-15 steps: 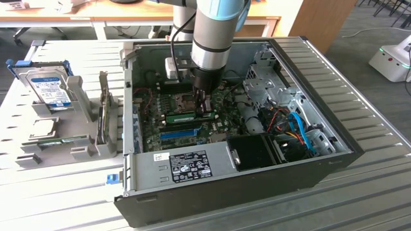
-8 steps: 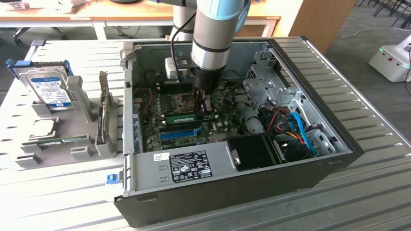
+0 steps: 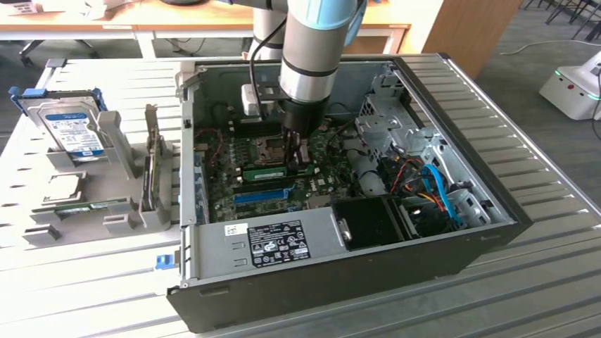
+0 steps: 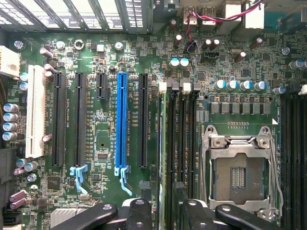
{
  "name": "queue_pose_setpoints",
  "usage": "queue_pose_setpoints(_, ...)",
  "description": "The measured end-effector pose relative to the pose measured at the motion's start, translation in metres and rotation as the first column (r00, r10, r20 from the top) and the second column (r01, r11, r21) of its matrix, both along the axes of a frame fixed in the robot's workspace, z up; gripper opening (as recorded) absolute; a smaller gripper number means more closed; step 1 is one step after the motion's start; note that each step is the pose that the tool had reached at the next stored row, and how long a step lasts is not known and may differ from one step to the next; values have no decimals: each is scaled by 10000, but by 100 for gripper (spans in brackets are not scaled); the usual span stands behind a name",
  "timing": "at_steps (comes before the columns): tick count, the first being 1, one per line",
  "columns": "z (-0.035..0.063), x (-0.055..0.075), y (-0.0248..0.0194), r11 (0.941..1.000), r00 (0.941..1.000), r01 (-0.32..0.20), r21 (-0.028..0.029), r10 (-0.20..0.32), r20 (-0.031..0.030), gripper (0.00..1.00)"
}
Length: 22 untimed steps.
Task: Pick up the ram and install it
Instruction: 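Insert the ram into the slot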
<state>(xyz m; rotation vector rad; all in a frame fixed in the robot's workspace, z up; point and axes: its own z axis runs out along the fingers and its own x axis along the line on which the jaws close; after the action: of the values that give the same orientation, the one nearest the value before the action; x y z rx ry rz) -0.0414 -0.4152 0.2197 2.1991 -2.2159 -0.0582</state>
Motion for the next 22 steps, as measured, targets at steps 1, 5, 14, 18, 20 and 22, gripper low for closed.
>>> queue_pose_setpoints(1,4,0,0,10000,10000,-1,-1,1,-1,31)
queue_pose_setpoints(5,17,0,0,10000,10000,0,2,0,0,31)
queue_pose_setpoints(14,154,0,0,10000,10000,0,1,0,-1,31)
queue_pose_setpoints(18,246,0,0,10000,10000,0,0,0,-2,31)
queue_pose_setpoints(20,284,0,0,10000,10000,0,0,0,-1,31)
queue_pose_setpoints(22,317,0,0,10000,10000,0,1,0,-1,31)
